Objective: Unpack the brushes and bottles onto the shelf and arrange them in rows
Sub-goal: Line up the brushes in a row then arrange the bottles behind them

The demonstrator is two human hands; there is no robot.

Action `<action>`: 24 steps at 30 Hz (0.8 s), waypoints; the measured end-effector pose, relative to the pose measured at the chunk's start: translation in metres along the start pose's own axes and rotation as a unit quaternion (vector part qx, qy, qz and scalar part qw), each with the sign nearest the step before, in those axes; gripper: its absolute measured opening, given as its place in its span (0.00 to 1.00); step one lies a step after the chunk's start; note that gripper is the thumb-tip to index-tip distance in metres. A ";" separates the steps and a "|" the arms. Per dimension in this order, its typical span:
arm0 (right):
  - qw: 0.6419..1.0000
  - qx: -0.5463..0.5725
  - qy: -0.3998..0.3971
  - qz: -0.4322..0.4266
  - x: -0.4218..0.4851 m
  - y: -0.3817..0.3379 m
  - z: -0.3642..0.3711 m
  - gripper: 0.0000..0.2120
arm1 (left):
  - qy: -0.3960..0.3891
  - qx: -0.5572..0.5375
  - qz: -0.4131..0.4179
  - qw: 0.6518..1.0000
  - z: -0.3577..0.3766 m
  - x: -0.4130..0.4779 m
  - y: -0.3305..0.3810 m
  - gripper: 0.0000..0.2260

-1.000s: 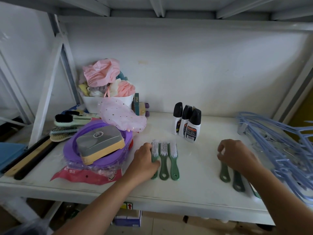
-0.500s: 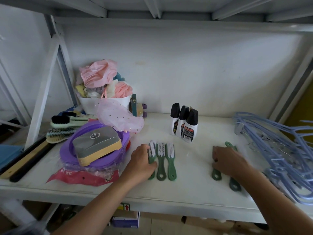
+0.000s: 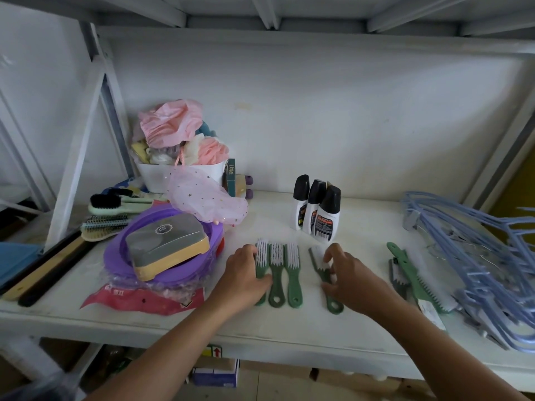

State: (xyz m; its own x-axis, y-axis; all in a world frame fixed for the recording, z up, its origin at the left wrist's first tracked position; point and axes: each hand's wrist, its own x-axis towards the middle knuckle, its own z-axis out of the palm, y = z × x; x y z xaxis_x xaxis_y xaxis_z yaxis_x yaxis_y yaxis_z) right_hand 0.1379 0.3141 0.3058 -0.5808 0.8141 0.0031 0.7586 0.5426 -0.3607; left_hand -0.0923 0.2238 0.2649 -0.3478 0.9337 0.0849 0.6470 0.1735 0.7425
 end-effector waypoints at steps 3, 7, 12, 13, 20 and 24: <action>1.000 0.028 0.011 -0.001 0.007 0.001 -0.004 0.23 | 0.002 -0.013 -0.007 1.000 -0.001 0.000 0.000 0.27; 0.999 0.023 0.021 0.007 0.018 0.005 -0.004 0.27 | -0.004 -0.013 -0.008 1.000 -0.002 -0.002 0.001 0.25; 0.999 0.044 0.023 0.010 0.031 0.004 0.003 0.27 | -0.011 -0.013 -0.011 1.000 -0.004 -0.003 0.002 0.24; 0.999 0.048 0.024 0.010 0.032 0.002 0.004 0.26 | -0.012 -0.015 -0.010 1.000 -0.004 -0.002 0.001 0.23; 0.998 0.047 0.030 0.013 0.037 -0.005 0.011 0.24 | -0.004 -0.029 0.002 1.000 -0.004 -0.003 0.003 0.20; 0.998 0.052 0.028 0.011 0.036 -0.007 0.011 0.24 | -0.005 -0.024 0.001 1.000 -0.005 -0.004 0.005 0.20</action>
State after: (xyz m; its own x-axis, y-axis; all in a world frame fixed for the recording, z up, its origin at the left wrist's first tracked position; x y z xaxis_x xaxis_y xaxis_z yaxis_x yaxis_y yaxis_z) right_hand 0.1077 0.3373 0.2979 -0.5446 0.8375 0.0454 0.7349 0.5026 -0.4553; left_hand -0.0913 0.2194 0.2721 -0.3391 0.9374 0.0792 0.6142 0.1568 0.7734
